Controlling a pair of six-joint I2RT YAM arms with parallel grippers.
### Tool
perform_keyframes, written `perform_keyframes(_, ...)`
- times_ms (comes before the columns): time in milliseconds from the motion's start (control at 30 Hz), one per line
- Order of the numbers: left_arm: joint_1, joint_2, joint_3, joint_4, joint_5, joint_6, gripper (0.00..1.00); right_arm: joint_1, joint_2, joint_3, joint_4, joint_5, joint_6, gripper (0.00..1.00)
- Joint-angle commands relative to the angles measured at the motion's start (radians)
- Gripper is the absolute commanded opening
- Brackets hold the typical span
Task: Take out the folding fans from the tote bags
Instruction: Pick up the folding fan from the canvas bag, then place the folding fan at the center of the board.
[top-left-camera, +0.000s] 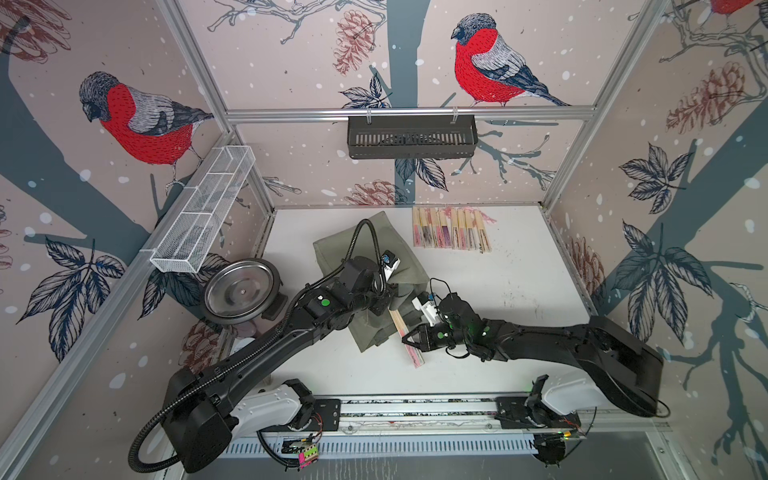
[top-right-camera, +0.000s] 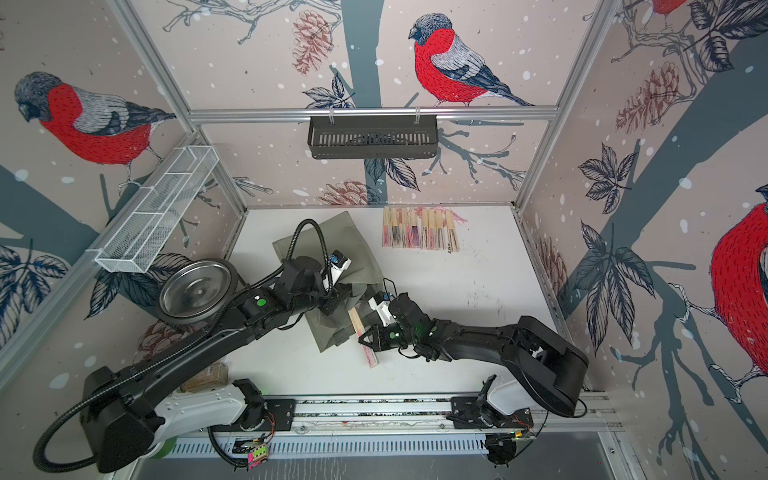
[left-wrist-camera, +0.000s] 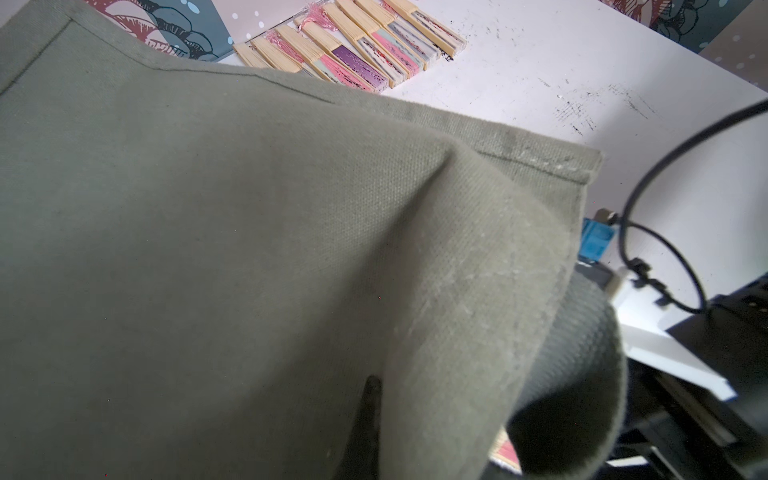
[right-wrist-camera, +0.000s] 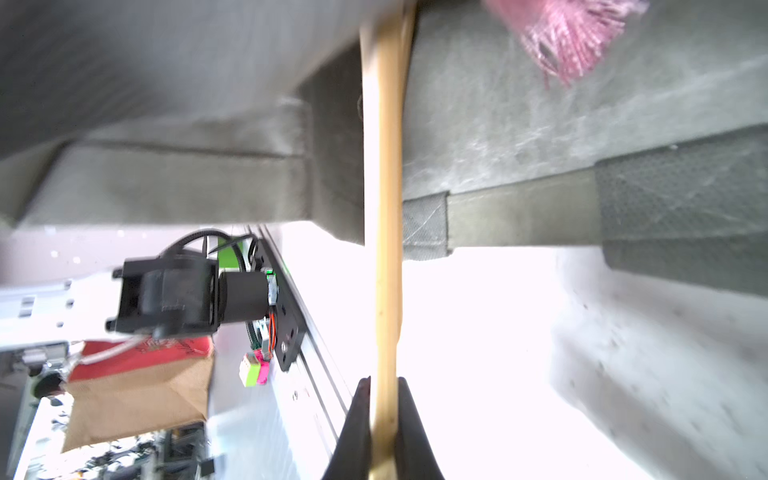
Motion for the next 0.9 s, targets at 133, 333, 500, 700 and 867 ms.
perform_keyframes(133,0.001,-0.015,0.001,0.01,-0.012,0.007,0.0,0.012,-0.114,-0.027,-0.227,0.029,-0.084,0.08)
perform_keyframes(333,0.001,-0.027,0.0,0.014,-0.03,0.008,0.0,0.054,-0.283,-0.035,-0.372,0.063,-0.101,0.08)
perform_keyframes(500,0.001,-0.025,0.003,0.01,-0.027,0.006,0.0,0.078,-0.375,-0.041,-0.445,0.047,-0.09,0.08)
perform_keyframes(700,0.002,-0.021,0.009,0.007,-0.031,0.007,0.0,0.119,-0.443,-0.047,-0.576,0.088,-0.096,0.08)
perform_keyframes(867,0.003,-0.027,0.003,0.011,-0.034,0.005,0.0,0.122,-0.549,-0.037,-0.649,0.122,-0.068,0.08)
